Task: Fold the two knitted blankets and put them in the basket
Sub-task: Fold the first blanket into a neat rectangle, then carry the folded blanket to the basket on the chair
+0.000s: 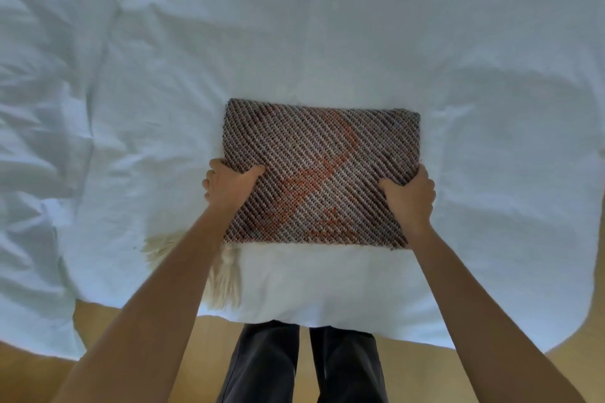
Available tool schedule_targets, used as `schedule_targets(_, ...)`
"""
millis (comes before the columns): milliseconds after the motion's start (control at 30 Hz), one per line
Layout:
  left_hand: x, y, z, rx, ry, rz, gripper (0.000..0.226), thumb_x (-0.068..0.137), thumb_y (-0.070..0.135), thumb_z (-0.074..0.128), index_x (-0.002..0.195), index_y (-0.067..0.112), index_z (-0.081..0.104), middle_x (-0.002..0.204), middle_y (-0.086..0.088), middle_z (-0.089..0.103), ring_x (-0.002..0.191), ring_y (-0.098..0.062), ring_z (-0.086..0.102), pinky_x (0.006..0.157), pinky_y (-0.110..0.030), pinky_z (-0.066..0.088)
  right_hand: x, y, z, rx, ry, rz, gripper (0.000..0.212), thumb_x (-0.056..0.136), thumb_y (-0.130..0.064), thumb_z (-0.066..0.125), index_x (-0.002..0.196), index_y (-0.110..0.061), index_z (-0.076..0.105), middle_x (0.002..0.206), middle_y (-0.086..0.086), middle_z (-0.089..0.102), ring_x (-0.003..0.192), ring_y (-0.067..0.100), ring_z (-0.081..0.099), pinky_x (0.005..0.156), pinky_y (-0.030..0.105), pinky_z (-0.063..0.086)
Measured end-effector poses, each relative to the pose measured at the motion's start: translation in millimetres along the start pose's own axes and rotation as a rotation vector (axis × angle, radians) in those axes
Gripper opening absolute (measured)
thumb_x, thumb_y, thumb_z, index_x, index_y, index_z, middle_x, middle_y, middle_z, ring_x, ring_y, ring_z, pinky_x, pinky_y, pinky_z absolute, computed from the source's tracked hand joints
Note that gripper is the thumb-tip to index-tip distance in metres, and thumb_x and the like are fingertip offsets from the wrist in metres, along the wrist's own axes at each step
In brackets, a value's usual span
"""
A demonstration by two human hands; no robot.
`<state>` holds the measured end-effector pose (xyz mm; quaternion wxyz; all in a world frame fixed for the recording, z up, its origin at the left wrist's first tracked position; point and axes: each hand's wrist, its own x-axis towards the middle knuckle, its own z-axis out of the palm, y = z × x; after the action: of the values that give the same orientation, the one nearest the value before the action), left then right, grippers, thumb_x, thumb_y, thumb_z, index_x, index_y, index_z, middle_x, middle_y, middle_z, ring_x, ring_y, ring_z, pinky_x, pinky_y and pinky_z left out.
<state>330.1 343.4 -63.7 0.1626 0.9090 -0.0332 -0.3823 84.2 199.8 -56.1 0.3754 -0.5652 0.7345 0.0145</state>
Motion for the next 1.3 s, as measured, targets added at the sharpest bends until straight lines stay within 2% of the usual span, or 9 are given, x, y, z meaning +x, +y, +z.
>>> schedule_targets(167, 11.7, -5.4, -22.6, -0.405, -0.363, -0.107, 0.071, 0.068, 0.031, 0.082, 0.126, 0.004, 0.052, 0.12, -0.01, 0.062, 0.098, -0.025, 0.063, 0.085, -0.036, 0.05, 15.7, -5.9, -21.6, 0.332, -0.252, 0.215, 0.065, 0.064, -0.015, 0.08, 0.123, -0.002, 0.055, 0.116, 0.013, 0.063, 0.1, 0.031, 0.061, 0.091, 0.047, 0.051)
schedule_targets(367, -9.9, -8.0, -34.4, -0.46, -0.409, 0.034, 0.06, 0.069, 0.032, 0.082, 0.119, 0.011, 0.058, 0.102, 0.001, 0.067, 0.092, -0.017, 0.066, 0.073, -0.029, 0.052, -5.2, -5.2, -34.9, 0.487, -0.317, 0.163, 0.048, 0.068, -0.018, 0.078, 0.112, -0.016, 0.058, 0.097, -0.001, 0.064, 0.087, 0.02, 0.063, 0.078, 0.036, 0.052)
schedule_targets(500, -45.5, 3.3, -58.5, -0.426, -0.43, 0.129, 0.036, 0.071, 0.036, 0.08, 0.099, 0.021, 0.064, 0.097, 0.005, 0.069, 0.088, -0.014, 0.068, 0.068, -0.026, 0.054, -35.6, -3.9, -64.2, 0.58, -0.333, 0.147, 0.044, 0.069, -0.019, 0.078, 0.109, -0.017, 0.059, 0.093, -0.005, 0.065, 0.084, 0.017, 0.064, 0.062, 0.027, 0.049)
schedule_targets(700, -127.9, 25.0, -99.4, -0.438, -0.467, 0.219, 0.036, 0.069, 0.038, 0.08, 0.097, 0.024, 0.064, 0.101, 0.001, 0.071, 0.089, -0.017, 0.07, 0.075, -0.032, 0.057, -88.8, 8.1, -140.5, 0.658, -0.347, 0.065, 0.042, 0.071, -0.021, 0.077, 0.11, -0.018, 0.061, 0.102, 0.0, 0.068, 0.089, 0.022, 0.066, 0.069, 0.032, 0.053)
schedule_targets(833, -180.7, 33.0, -102.4, -0.437, -0.474, 0.254, 0.04, 0.071, 0.036, 0.078, 0.103, 0.018, 0.063, 0.106, -0.004, 0.069, 0.094, -0.022, 0.069, 0.082, -0.037, 0.056, -123.2, 24.0, -185.8, 0.677, -0.277, 0.017, 0.046, 0.071, -0.024, 0.078, 0.113, -0.017, 0.06, 0.101, -0.001, 0.067, 0.086, 0.019, 0.066, 0.064, 0.029, 0.052)
schedule_targets(933, -204.2, 36.8, -96.1, -0.406, -0.491, 0.26, 0.052, 0.07, 0.038, 0.078, 0.112, 0.01, 0.062, 0.108, -0.005, 0.068, 0.095, -0.022, 0.068, 0.079, -0.034, 0.056, -145.4, 42.9, -209.3, 0.692, -0.207, 0.012, 0.048, 0.071, -0.026, 0.078, 0.113, -0.017, 0.055, 0.102, -0.002, 0.065, 0.085, 0.016, 0.065, 0.062, 0.027, 0.05)
schedule_targets(1067, -216.2, 42.4, -84.4, -0.34, -0.54, 0.325, 0.061, 0.07, 0.04, 0.079, 0.118, 0.008, 0.061, 0.111, -0.006, 0.068, 0.096, -0.022, 0.068, 0.085, -0.038, 0.055, -172.3, 73.0, -221.5, 0.715, -0.114, 0.024, 0.057, 0.067, -0.032, 0.082, 0.115, -0.018, 0.054, 0.104, -0.001, 0.064, 0.089, 0.016, 0.065, 0.075, 0.034, 0.053)
schedule_targets(1167, -220.2, 48.4, -79.1, -0.258, -0.606, 0.389, 0.064, 0.068, 0.042, 0.079, 0.121, 0.01, 0.06, 0.112, -0.004, 0.067, 0.098, -0.021, 0.066, 0.086, -0.037, 0.053, -198.0, 92.5, -222.3, 0.743, -0.035, 0.054, 0.063, 0.063, -0.033, 0.085, 0.117, -0.019, 0.054, 0.105, -0.004, 0.065, 0.091, 0.016, 0.065, 0.081, 0.037, 0.053)
schedule_targets(1300, -224.7, 57.5, -76.4, -0.115, -0.715, 0.472, 0.06, 0.066, 0.041, 0.081, 0.116, 0.018, 0.06, 0.109, 0.0, 0.067, 0.097, -0.019, 0.066, 0.082, -0.033, 0.053, -239.5, 118.2, -216.2, 0.813, 0.065, 0.127, 0.065, 0.062, -0.032, 0.085, 0.117, -0.02, 0.053, 0.104, -0.005, 0.065, 0.088, 0.013, 0.065, 0.076, 0.032, 0.053)
